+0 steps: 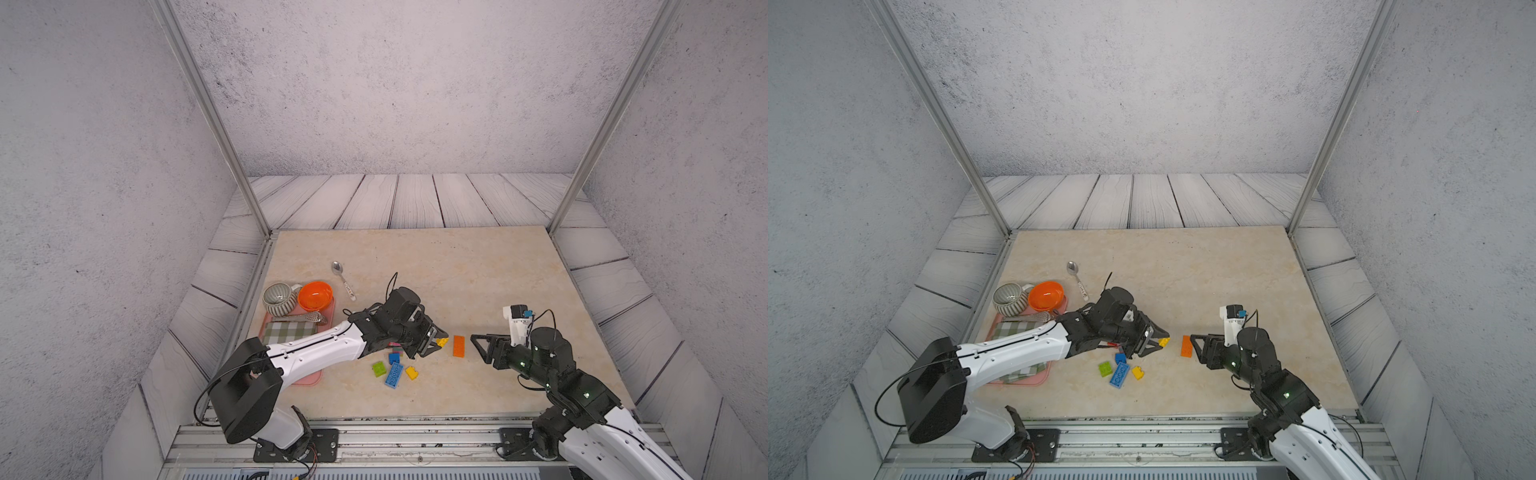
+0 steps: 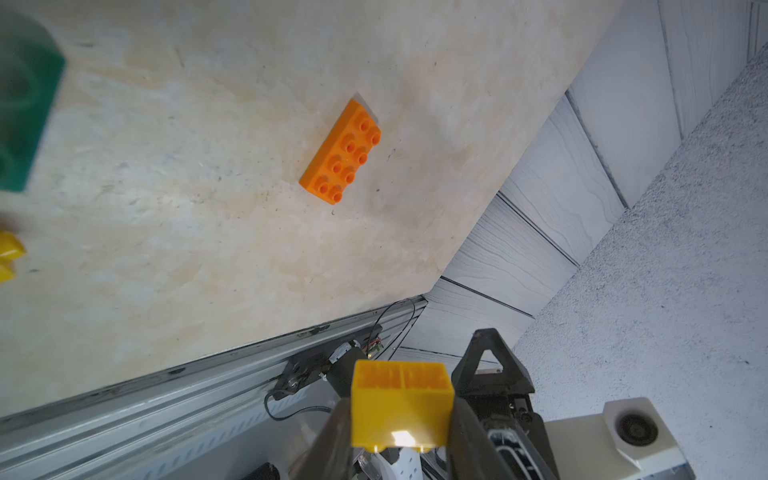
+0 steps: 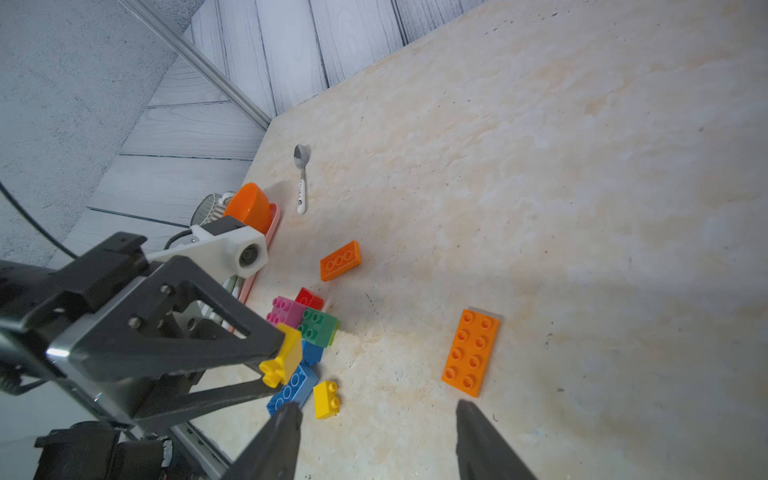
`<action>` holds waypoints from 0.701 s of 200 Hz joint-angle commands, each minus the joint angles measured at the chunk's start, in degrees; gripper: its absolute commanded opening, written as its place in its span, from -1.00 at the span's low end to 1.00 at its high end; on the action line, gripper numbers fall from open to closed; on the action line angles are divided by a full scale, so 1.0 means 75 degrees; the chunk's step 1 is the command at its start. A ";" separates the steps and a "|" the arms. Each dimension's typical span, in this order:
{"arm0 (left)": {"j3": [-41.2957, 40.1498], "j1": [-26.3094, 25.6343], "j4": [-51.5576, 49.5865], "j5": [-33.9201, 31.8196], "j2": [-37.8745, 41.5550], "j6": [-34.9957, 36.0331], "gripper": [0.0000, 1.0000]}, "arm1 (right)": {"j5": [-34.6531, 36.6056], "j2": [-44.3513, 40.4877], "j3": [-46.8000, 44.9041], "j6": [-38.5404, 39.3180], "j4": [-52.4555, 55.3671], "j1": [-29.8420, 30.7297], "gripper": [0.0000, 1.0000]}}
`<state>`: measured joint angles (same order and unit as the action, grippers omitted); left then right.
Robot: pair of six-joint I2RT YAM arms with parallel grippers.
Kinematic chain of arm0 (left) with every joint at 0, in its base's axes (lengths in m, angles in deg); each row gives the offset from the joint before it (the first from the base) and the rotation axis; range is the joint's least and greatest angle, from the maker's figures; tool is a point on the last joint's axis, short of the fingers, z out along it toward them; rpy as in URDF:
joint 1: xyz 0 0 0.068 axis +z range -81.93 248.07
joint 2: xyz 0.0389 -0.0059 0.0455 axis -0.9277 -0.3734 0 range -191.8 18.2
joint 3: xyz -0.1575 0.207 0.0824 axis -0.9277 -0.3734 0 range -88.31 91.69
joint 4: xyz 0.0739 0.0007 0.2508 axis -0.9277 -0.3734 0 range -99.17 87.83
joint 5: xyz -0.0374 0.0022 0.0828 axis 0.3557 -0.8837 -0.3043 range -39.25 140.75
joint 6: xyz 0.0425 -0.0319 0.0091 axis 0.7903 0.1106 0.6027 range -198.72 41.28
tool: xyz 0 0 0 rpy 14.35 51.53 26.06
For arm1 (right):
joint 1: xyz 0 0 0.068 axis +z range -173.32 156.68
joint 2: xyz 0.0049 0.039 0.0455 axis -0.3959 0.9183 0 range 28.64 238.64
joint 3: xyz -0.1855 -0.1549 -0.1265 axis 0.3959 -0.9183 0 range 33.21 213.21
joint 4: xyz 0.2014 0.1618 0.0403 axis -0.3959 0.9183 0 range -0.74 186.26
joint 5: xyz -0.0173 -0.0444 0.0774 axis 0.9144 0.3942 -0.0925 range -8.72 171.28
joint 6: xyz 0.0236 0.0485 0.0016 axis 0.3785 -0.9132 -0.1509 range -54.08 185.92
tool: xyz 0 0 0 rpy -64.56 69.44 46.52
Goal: Assemble the letter p with lego
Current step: Pick up the lego brick from the center of the board.
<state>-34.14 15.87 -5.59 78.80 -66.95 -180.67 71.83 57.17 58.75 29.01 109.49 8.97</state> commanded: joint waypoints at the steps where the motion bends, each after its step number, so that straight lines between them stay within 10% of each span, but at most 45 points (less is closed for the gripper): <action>1: -0.0117 0.0064 0.0351 -0.0072 -0.0031 -0.0695 -0.54 | 0.0238 -0.0012 -0.0043 -0.0141 -0.0442 0.0395 0.24; 140: -0.0314 0.0081 0.0741 -0.0225 -0.0102 -0.1042 -0.55 | 0.1806 0.2026 0.0319 -0.0889 -0.1960 0.2185 -0.01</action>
<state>-35.58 15.96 -1.52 77.93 -68.13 -188.06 82.78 71.01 59.12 24.44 98.23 24.31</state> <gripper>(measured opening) 0.357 0.501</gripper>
